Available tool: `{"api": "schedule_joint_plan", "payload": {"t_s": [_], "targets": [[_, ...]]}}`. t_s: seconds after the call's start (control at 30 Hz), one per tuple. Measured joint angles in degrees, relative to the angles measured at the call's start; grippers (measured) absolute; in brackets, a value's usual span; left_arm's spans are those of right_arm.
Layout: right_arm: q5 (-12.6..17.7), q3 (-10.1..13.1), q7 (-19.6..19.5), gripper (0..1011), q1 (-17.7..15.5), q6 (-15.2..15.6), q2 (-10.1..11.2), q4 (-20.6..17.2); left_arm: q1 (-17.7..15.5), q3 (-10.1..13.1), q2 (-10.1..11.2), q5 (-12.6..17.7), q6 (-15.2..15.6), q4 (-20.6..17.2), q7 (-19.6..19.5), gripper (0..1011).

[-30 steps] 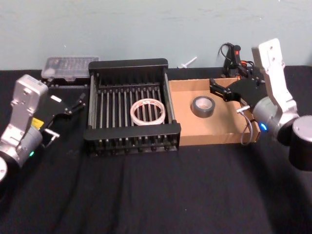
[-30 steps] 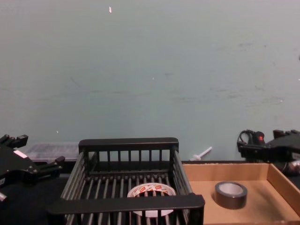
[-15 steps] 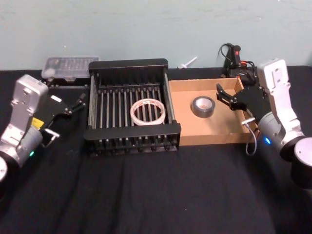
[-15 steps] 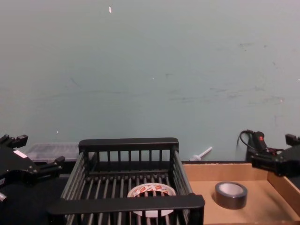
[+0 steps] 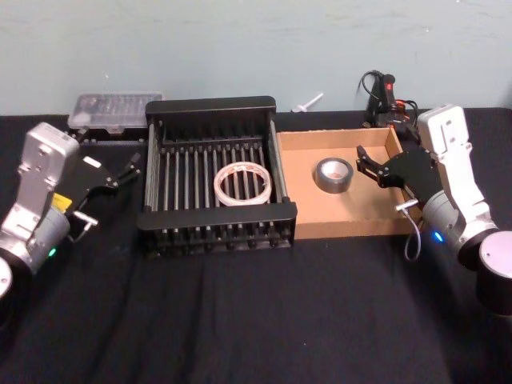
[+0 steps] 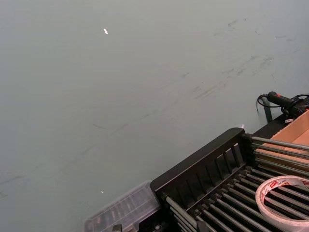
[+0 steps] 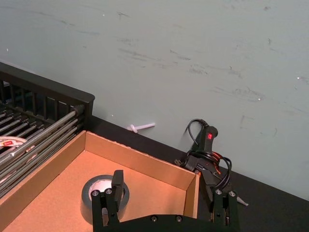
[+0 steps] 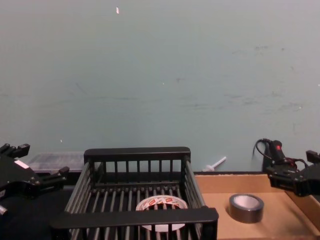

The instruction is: Pick up the white tape and place it into the black box , Pick up the silver tape and place it into the brown box.

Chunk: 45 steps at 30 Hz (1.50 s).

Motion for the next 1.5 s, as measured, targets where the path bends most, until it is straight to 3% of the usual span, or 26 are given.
{"api": "schedule_joint_plan", "payload": {"t_s": [1.5], "targets": [[0.35,-0.08,0.10,1002,0.00,-0.06,0.08,-0.11,0.00,0.00,0.00,0.00,0.00,0.00,0.00,1001]]}}
